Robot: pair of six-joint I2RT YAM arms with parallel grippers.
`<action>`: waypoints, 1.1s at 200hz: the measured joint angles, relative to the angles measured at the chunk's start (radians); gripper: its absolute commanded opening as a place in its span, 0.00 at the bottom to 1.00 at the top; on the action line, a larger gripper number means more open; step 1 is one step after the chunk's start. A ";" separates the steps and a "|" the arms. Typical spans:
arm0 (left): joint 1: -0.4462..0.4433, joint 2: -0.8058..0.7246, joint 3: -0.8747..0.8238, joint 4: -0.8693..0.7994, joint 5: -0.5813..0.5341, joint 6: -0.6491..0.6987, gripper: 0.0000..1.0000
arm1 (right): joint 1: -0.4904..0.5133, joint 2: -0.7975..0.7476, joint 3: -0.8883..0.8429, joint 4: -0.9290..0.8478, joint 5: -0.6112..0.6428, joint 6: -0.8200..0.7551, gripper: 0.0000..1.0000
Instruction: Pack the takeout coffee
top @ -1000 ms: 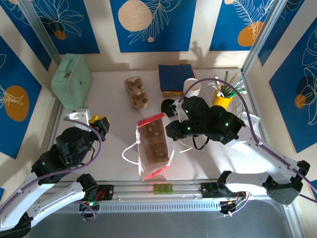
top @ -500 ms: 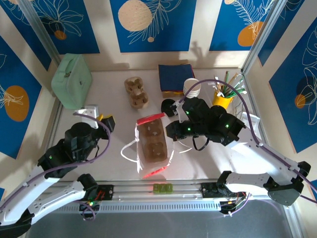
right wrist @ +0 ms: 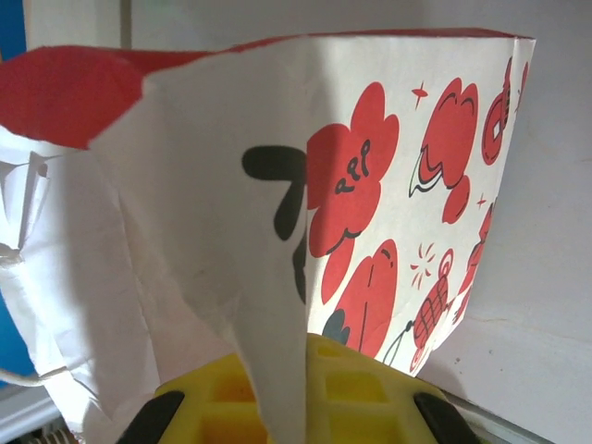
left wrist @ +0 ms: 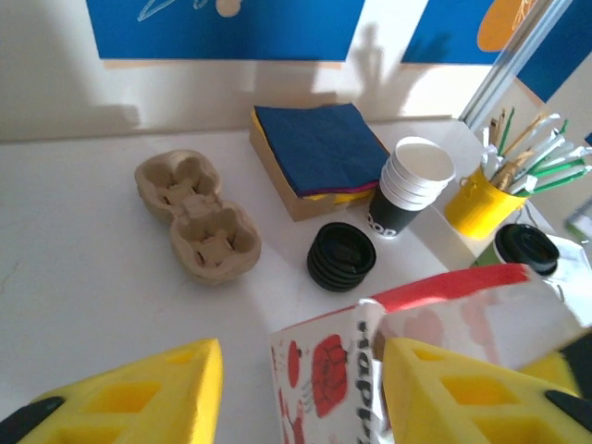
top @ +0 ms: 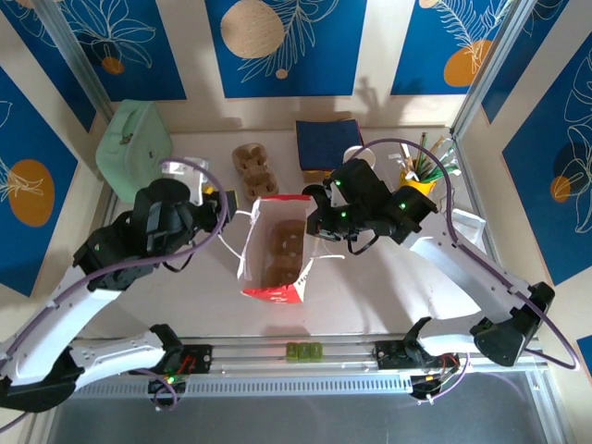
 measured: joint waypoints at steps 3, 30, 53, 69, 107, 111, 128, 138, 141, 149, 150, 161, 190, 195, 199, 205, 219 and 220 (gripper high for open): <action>0.000 0.016 0.024 -0.018 0.006 -0.005 0.45 | -0.008 0.005 0.000 0.000 -0.005 0.008 0.00; -0.003 0.126 0.203 -0.145 0.046 -0.014 0.44 | -0.052 0.040 0.000 0.006 -0.040 0.046 0.00; -0.010 0.188 0.303 -0.212 0.107 -0.018 0.42 | -0.071 0.063 0.000 0.012 -0.065 0.063 0.00; -0.028 0.235 0.352 -0.248 0.158 -0.028 0.42 | -0.077 0.076 -0.001 0.018 -0.080 0.071 0.00; -0.070 0.387 0.378 -0.305 0.285 -0.045 0.38 | -0.089 0.084 -0.002 0.036 -0.102 0.082 0.00; -0.071 0.408 0.378 -0.313 0.294 -0.045 0.38 | -0.090 0.084 -0.002 0.037 -0.104 0.082 0.00; -0.071 0.471 0.357 -0.323 0.331 -0.045 0.37 | -0.095 0.084 -0.010 0.042 -0.108 0.085 0.00; -0.071 0.500 0.341 -0.330 0.352 -0.045 0.37 | -0.098 0.084 -0.017 0.046 -0.112 0.085 0.00; -0.071 0.508 0.335 -0.333 0.359 -0.045 0.36 | -0.099 0.084 -0.019 0.047 -0.113 0.085 0.00; -0.071 0.525 0.325 -0.341 0.373 -0.045 0.36 | -0.101 0.084 -0.024 0.048 -0.116 0.086 0.00; -0.071 0.529 0.323 -0.341 0.375 -0.045 0.35 | -0.101 0.084 -0.026 0.048 -0.116 0.086 0.00; -0.072 0.550 0.312 -0.354 0.390 -0.045 0.35 | -0.105 0.084 -0.032 0.053 -0.120 0.086 0.00; -0.072 0.592 0.272 -0.372 0.404 -0.044 0.35 | -0.112 0.084 -0.043 0.063 -0.128 0.089 0.00; -0.072 0.597 0.263 -0.372 0.408 -0.044 0.35 | -0.113 0.084 -0.045 0.066 -0.130 0.089 0.00; -0.072 0.599 0.256 -0.372 0.411 -0.044 0.35 | -0.114 0.084 -0.046 0.069 -0.130 0.089 0.00; -0.072 0.603 0.244 -0.370 0.416 -0.044 0.34 | -0.114 0.084 -0.048 0.072 -0.132 0.089 0.00; -0.072 0.612 0.217 -0.369 0.426 -0.043 0.34 | -0.115 0.084 -0.054 0.077 -0.134 0.089 0.00; -0.072 0.612 0.216 -0.369 0.426 -0.043 0.33 | -0.115 0.084 -0.054 0.077 -0.134 0.089 0.00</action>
